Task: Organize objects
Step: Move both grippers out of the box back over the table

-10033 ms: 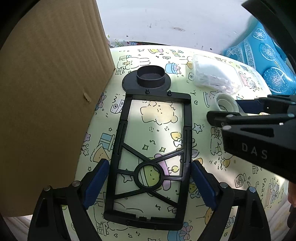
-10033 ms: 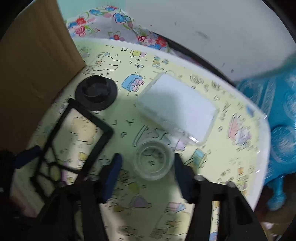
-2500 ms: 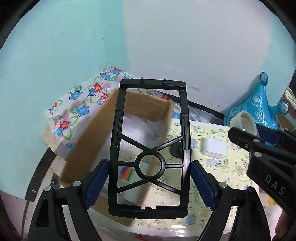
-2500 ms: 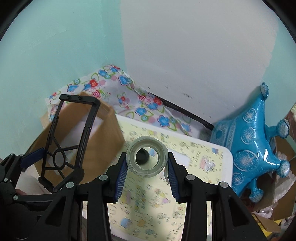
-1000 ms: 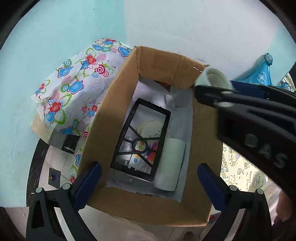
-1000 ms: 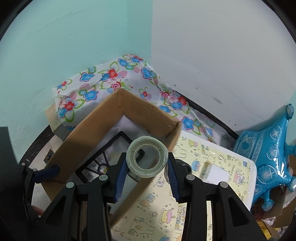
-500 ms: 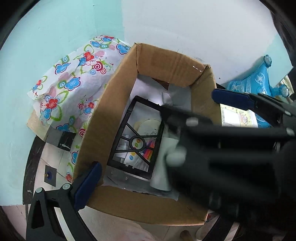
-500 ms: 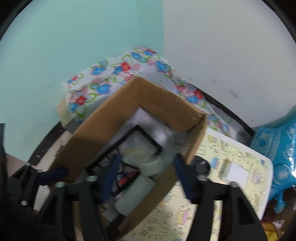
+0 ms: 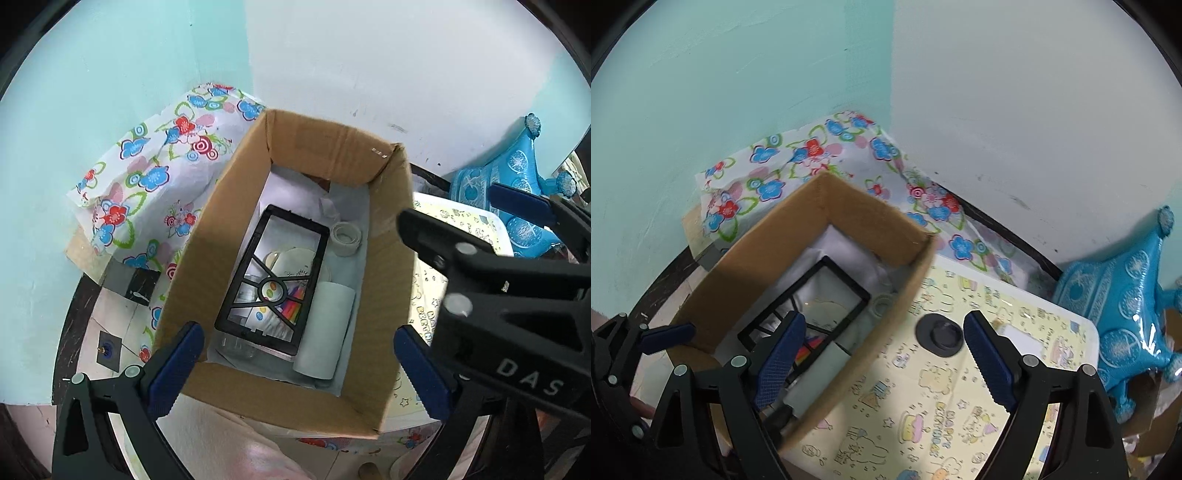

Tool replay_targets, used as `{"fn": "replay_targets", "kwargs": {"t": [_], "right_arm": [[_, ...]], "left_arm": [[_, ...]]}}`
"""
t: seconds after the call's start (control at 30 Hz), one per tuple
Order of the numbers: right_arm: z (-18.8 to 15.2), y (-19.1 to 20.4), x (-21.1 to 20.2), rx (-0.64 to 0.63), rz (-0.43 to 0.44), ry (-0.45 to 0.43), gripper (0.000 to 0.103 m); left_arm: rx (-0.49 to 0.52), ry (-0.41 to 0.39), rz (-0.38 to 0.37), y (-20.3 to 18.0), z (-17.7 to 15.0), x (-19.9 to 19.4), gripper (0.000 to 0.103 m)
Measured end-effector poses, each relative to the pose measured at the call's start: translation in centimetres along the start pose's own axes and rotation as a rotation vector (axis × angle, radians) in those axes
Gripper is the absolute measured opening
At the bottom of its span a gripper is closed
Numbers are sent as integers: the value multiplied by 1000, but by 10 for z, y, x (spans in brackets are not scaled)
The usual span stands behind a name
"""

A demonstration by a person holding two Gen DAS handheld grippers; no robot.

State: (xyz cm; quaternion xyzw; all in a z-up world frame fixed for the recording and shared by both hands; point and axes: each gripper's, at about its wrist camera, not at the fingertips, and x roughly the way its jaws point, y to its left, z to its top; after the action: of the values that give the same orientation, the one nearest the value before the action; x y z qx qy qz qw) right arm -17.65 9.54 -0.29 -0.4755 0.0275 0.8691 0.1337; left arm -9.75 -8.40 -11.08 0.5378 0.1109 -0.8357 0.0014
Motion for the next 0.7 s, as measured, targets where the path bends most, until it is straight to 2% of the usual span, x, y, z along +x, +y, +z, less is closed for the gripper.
{"fn": "replay_targets", "kwargs": {"t": [0.33, 0.43, 0.5, 0.7], "right_arm": [[-33, -40, -33, 54, -46, -25, 94], [-46, -57, -41, 78, -66, -24, 96], [-55, -72, -45, 97, -86, -18, 103], [-83, -117, -50, 176, -107, -1, 103]], "left_arm": [[42, -34, 20, -47, -12, -19, 103], [66, -43, 28, -68, -16, -21, 103], [83, -45, 30, -84, -20, -20, 103], [120, -48, 31, -125, -26, -10, 103]]}}
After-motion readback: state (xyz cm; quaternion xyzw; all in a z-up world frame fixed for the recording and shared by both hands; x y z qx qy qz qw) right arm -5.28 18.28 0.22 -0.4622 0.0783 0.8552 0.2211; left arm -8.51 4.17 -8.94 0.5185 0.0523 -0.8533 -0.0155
